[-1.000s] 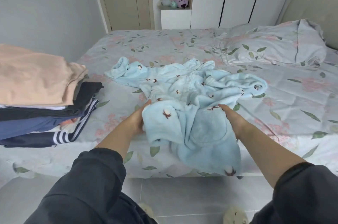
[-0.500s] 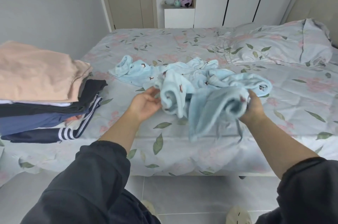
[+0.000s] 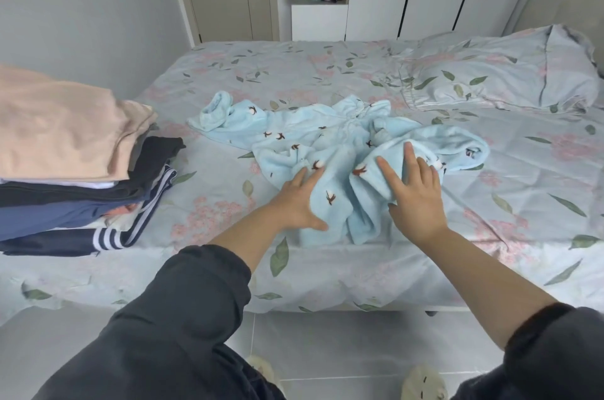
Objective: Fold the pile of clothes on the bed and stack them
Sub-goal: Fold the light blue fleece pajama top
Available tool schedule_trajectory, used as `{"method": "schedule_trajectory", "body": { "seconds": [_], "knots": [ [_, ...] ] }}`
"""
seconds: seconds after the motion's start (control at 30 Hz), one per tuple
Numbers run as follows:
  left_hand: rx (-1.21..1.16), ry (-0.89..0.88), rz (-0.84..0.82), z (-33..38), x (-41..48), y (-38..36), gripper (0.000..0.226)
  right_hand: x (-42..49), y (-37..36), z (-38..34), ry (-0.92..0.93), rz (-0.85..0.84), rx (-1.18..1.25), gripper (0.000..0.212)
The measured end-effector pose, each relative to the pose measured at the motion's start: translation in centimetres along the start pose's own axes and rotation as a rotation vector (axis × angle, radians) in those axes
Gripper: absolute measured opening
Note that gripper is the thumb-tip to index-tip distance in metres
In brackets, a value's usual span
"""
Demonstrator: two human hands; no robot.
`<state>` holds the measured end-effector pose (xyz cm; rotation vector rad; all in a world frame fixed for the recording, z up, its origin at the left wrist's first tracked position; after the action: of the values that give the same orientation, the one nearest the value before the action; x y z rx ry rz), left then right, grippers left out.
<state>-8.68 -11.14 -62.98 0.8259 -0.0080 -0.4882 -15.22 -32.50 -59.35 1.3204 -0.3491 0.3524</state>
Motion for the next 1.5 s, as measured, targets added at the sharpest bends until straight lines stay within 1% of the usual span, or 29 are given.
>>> {"method": "schedule_trajectory", "body": {
  "seconds": [0.07, 0.13, 0.17, 0.23, 0.27, 0.3, 0.37, 0.43, 0.5, 0.53, 0.6, 0.63, 0.7, 0.77, 0.83, 0.9, 0.93, 1.0, 1.03, 1.07, 1.13, 1.17, 1.2, 1.23, 1.3, 1.37, 1.4, 1.47, 1.5],
  "knots": [
    [-0.033, 0.074, 0.074, -0.8, -0.6, -0.4, 0.116, 0.0, 0.0, -0.4, 0.024, 0.078, -0.117, 0.093],
    [-0.382, 0.171, 0.187, -1.5, -1.1, 0.1, 0.091, 0.3, -0.6, -1.5, 0.047, -0.067, -0.236, 0.080],
    [-0.698, 0.231, 0.216, -1.7, -1.4, 0.4, 0.071, 0.7, -1.6, -1.0, -0.026, -0.202, -0.227, 0.070],
    [-1.451, 0.328, 0.203, -1.4, -1.7, 0.8, 0.027, 1.2, -3.0, 1.0, -0.320, -0.425, -0.054, 0.060],
    [-1.777, 0.318, 0.233, -1.2, -1.8, 1.6, 0.020, 1.1, -3.2, 2.1, -0.492, -0.494, 0.101, 0.059],
    [-2.012, 0.293, 0.291, -1.4, -2.0, 2.6, 0.024, 1.2, -3.2, 2.9, -0.616, -0.474, 0.239, 0.060],
    [-2.253, 0.141, 0.387, -2.0, -1.9, 5.1, 0.029, 1.2, -2.0, 3.8, -0.663, -0.204, 0.316, 0.061],
    [-2.124, -0.020, 0.367, -1.9, -2.0, 6.9, 0.046, 1.3, -0.1, 2.9, -0.422, 0.127, 0.279, 0.060],
    [-1.636, -0.069, 0.350, -1.4, -1.9, 7.2, 0.075, 1.0, 0.4, 0.2, -0.039, 0.237, 0.173, 0.064],
    [-1.293, -0.101, 0.370, -1.1, -1.8, 7.1, 0.085, 0.7, -0.4, -1.4, 0.149, 0.173, 0.097, 0.067],
    [-0.480, -0.171, 0.410, -0.5, -1.6, 6.2, 0.097, -0.4, -3.3, -3.6, 0.366, -0.183, -0.057, 0.075],
    [-0.084, -0.196, 0.392, -0.3, -1.3, 5.0, 0.099, -0.9, -4.8, -3.9, 0.375, -0.333, -0.111, 0.081],
    [0.496, -0.282, 0.340, 0.0, -0.9, 2.7, 0.100, -1.0, -6.3, -3.4, 0.296, -0.454, -0.155, 0.089],
    [0.818, -0.390, 0.298, 0.4, -0.6, 1.0, 0.089, -0.3, -6.1, -3.1, 0.233, -0.421, -0.216, 0.084],
    [1.027, -0.413, 0.250, 0.9, 0.0, 0.6, 0.079, 0.8, -5.3, -3.2, 0.234, -0.369, -0.312, 0.060],
    [1.114, -0.373, 0.258, 1.5, 0.7, 1.0, 0.079, 2.0, -4.7, -3.0, 0.231, -0.458, -0.335, 0.034],
    [1.122, -0.359, 0.276, 1.9, 1.1, 1.2, 0.080, 2.7, -4.6, -2.7, 0.211, -0.534, -0.330, 0.029],
    [1.110, -0.345, 0.298, 2.8, 1.7, 1.7, 0.076, 5.2, -3.8, -1.3, 0.097, -0.607, -0.268, 0.032],
    [1.100, -0.345, 0.295, 3.2, 2.0, 2.0, 0.067, 7.1, -3.3, 0.3, -0.076, -0.572, -0.131, 0.036],
    [1.091, -0.348, 0.282, 3.6, 2.3, 2.2, 0.054, 8.7, -2.4, 2.4, -0.334, -0.467, 0.136, 0.038],
    [1.066, -0.365, 0.284, 4.2, 2.8, 2.8, 0.031, 10.3, -1.4, 6.3, -0.801, -0.173, 0.859, 0.037],
    [1.027, -0.374, 0.308, 4.3, 3.0, 3.1, 0.027, 10.6, -1.1, 7.4, -0.920, -0.007, 1.159, 0.040],
    [0.977, -0.379, 0.347, 4.4, 3.0, 3.6, 0.026, 10.6, -0.6, 8.0, -0.950, 0.125, 1.314, 0.046],
    [0.894, -0.387, 0.399, 4.6, 3.0, 4.3, 0.026, 10.4, 0.1, 7.8, -0.880, 0.199, 1.305, 0.052],
    [0.721, -0.388, 0.483, 4.6, 3.0, 5.7, 0.028, 9.6, 1.2, 5.5, -0.507, 0.235, 0.985, 0.052],
    [0.566, -0.381, 0.468, 4.4, 3.1, 6.5, 0.029, 7.6, 0.5, 0.8, -0.017, 0.119, 0.572, 0.047],
    [0.456, -0.365, 0.402, 4.2, 3.2, 6.6, 0.027, 6.3, -1.1, -1.3, 0.193, -0.012, 0.354, 0.052],
    [0.145, -0.285, 0.261, 3.7, 2.9, 6.5, 0.006, 3.9, -4.6, -2.6, 0.383, -0.252, -0.083, 0.061],
    [0.002, -0.234, 0.203, 3.4, 2.7, 6.4, 0.015, 3.7, -5.3, -1.9, 0.343, -0.287, -0.194, 0.054]
  ]
}}
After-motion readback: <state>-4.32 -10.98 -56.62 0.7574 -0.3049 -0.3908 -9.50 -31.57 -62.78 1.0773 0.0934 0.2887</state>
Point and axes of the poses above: each hand's wrist, its own x-axis towards the middle knuckle, its own y-axis out of the back of the hand, z = x × y, the point moved 6 cm from there along x, towards the middle knuckle, and after that the axes turned 13 degrees about -x, right-handed, at the moved point
